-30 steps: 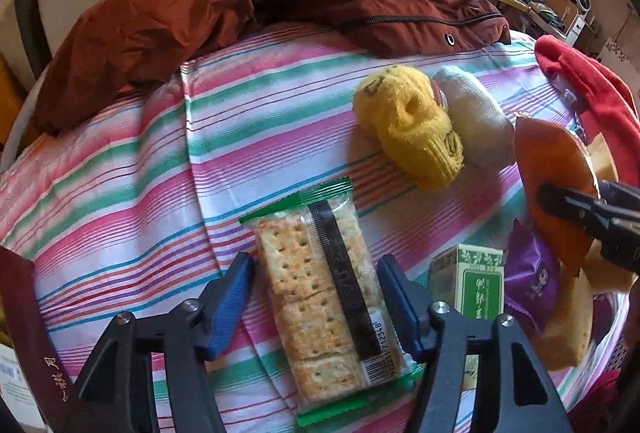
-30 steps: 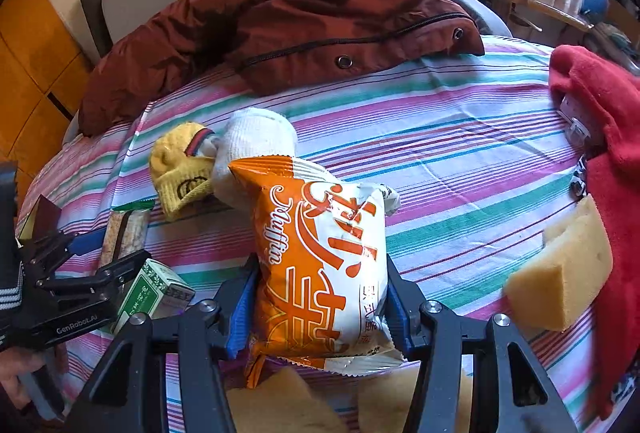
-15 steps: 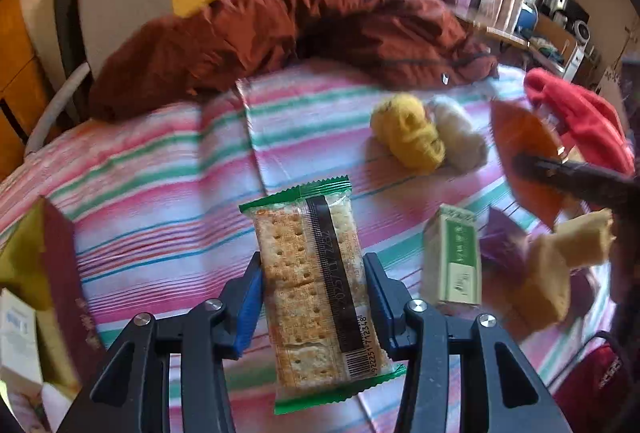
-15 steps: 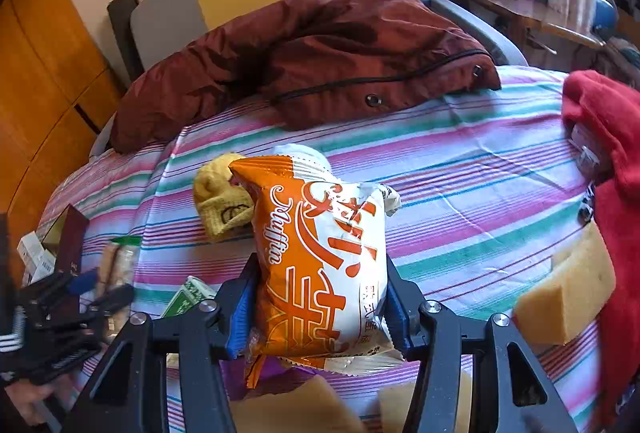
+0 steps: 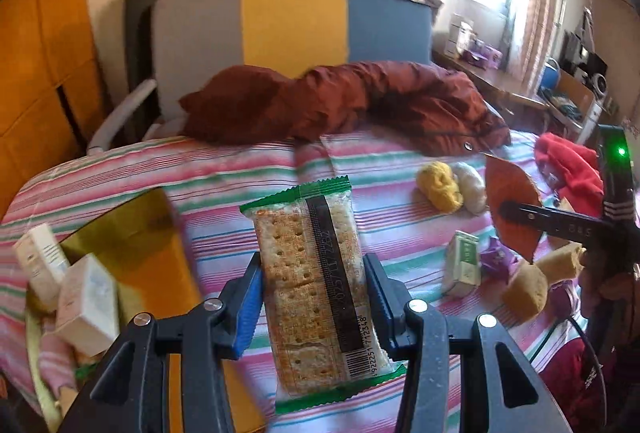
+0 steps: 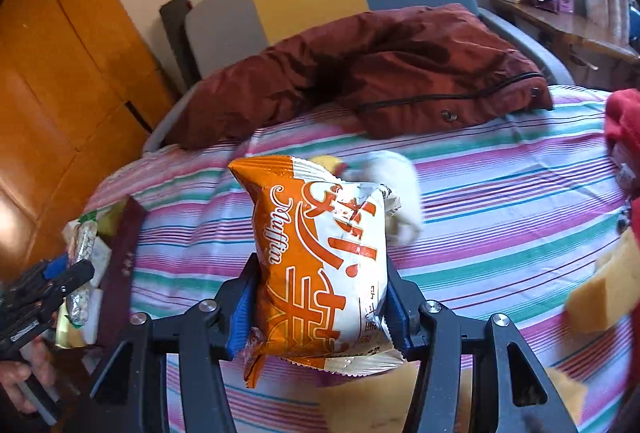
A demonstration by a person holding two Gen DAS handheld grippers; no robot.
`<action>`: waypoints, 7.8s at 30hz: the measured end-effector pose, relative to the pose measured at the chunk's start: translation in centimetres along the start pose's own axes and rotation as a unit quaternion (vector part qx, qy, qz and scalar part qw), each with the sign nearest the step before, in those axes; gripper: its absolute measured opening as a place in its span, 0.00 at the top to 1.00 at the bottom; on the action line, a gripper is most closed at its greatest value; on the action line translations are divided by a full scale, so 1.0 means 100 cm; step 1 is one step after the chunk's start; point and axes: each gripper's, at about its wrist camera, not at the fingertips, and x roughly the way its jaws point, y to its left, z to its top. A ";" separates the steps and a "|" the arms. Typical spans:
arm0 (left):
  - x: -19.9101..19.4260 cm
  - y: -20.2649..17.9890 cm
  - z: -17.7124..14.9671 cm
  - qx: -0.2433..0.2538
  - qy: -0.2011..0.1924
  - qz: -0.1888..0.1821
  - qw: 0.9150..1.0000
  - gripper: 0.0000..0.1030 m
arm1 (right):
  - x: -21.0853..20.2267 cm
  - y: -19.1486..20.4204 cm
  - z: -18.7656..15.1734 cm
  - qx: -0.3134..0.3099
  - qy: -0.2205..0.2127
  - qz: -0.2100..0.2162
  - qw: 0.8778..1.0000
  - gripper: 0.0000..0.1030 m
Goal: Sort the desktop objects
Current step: 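Carry the cracker packet and orange snack bag to the gold tray, then open both tools to drop the packet and snack bag in the tray, then move both tools back to the remaining items, then grasp the green tea box with the left tool while the right tool grasps a purple packet, then carry the green tea box and purple packet to the gold tray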
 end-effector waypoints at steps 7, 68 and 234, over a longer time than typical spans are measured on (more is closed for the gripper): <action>-0.026 0.045 -0.012 -0.026 -0.025 0.047 0.998 0.54 | -0.001 0.053 -0.007 -0.015 0.004 0.041 0.999 0.46; -0.081 0.167 -0.085 -0.144 -0.030 0.126 0.981 0.47 | 0.039 0.290 -0.082 -0.160 0.041 0.085 0.983 0.08; -0.030 0.083 -0.040 -0.034 -0.021 0.054 0.998 0.70 | -0.002 0.169 -0.048 -0.088 0.091 0.081 0.989 0.61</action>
